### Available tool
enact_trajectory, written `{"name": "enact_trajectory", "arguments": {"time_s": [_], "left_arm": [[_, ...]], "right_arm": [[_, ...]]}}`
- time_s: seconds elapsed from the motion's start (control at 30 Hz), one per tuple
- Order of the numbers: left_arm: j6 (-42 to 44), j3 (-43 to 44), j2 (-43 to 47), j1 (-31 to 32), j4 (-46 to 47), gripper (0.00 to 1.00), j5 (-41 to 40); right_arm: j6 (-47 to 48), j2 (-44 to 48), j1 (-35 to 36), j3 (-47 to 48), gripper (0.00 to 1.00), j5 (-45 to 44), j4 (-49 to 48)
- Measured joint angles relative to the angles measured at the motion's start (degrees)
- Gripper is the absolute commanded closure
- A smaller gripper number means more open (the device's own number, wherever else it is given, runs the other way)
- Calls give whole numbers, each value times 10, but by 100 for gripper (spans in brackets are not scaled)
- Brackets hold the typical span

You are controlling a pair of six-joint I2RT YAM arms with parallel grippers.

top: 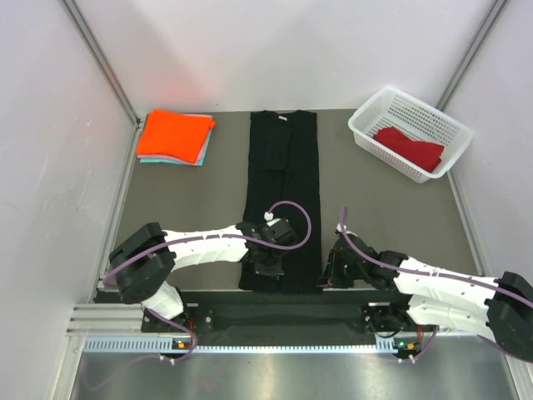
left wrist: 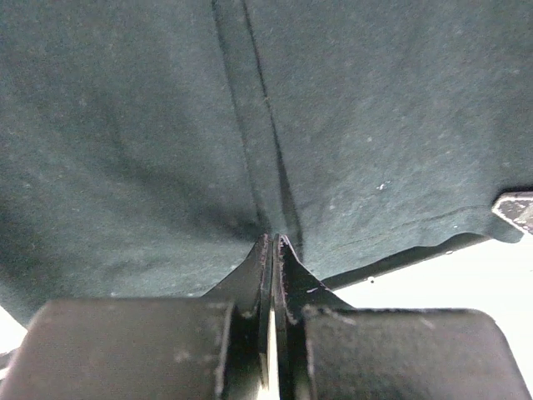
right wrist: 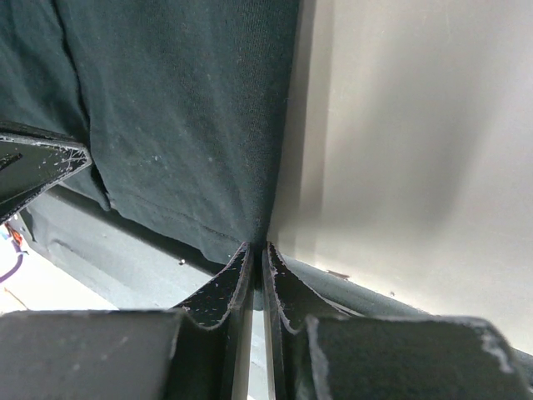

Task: Fold and stack the t-shirts
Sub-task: Fold the tshirt

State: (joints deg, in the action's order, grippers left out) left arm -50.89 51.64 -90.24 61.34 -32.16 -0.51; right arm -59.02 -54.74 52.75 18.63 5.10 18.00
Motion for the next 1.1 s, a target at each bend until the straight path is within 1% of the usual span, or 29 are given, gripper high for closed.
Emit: {"name": "enact_trajectory", "arguments": {"time_s": [0.17,0.4,0.43,0.53,0.57,0.7,0.83,0.9,1.1], "left_arm": [[-13,-12,7,0,23,100,-4],[-19,-21,21,1,19,100,-16],[-17,-20,21,1,14,94,-22],[-10,-5,24,1,-15,90,-40],[-6,3,29,1,-28,90,-52],[5,6,79,-14,-52,95,-69],[9,-47,151,-49,-53,97,-71],[5,-80,175,-55,-57,97,-71],[-4,-127,184,-55,-55,98,-70]], "right_arm": [[-2,0,0,0,92,0,0],[-2,-2,0,0,92,0,0],[-1,-3,0,0,92,0,-1],[-1,-4,0,0,92,0,-1],[-1,-4,0,0,92,0,0],[-1,-4,0,0,92,0,0],[-1,-3,0,0,92,-1,0],[-2,-3,0,0,92,-1,0],[-2,-3,0,0,92,-2,2]]}}
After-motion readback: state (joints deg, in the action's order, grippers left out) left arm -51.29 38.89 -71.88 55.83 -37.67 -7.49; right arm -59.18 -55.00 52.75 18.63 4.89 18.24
